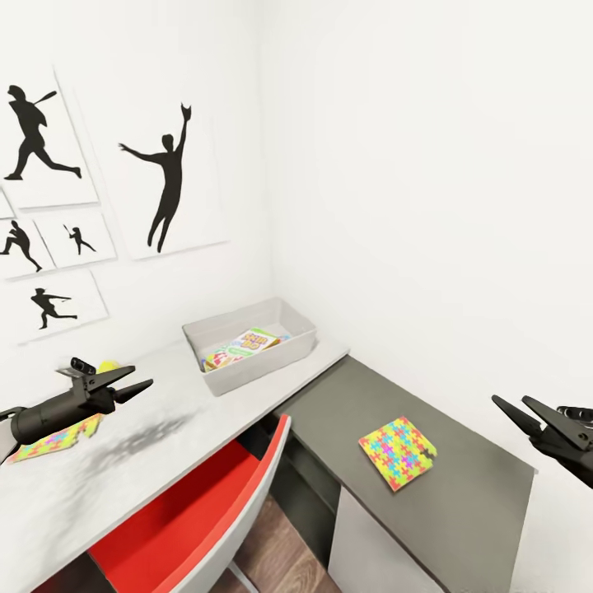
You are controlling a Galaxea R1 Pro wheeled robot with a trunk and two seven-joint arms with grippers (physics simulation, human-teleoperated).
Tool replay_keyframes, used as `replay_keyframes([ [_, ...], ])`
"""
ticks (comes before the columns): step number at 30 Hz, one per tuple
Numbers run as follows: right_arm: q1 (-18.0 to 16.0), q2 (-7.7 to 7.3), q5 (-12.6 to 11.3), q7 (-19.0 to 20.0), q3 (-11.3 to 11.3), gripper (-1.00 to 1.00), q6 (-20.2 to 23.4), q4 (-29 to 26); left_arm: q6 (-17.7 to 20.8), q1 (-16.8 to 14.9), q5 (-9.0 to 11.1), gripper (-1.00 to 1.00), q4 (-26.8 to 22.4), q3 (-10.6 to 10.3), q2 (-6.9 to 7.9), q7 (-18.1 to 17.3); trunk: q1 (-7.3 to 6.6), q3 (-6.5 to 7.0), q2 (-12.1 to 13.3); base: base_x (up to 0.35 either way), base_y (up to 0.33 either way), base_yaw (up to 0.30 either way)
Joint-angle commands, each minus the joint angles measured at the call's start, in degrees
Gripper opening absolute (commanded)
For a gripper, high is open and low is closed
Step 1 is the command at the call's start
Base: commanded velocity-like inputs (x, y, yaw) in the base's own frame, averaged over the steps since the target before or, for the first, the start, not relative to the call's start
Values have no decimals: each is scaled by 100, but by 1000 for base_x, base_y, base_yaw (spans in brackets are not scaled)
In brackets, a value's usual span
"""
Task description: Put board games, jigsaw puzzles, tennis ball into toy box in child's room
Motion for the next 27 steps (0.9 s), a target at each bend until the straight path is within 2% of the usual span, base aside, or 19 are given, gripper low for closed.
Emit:
replay_keyframes([
  [1, -5, 0, -2, 8, -1, 100, 26, 0, 42, -5, 39, 100, 3, -19, 7, -6, 1, -4, -6, -1, 1, -82],
  [27, -5, 0, 5, -22, 17, 100, 26, 0, 42, -5, 37, 100, 3, -19, 6, -8, 1, 5, -6, 0, 0, -9],
])
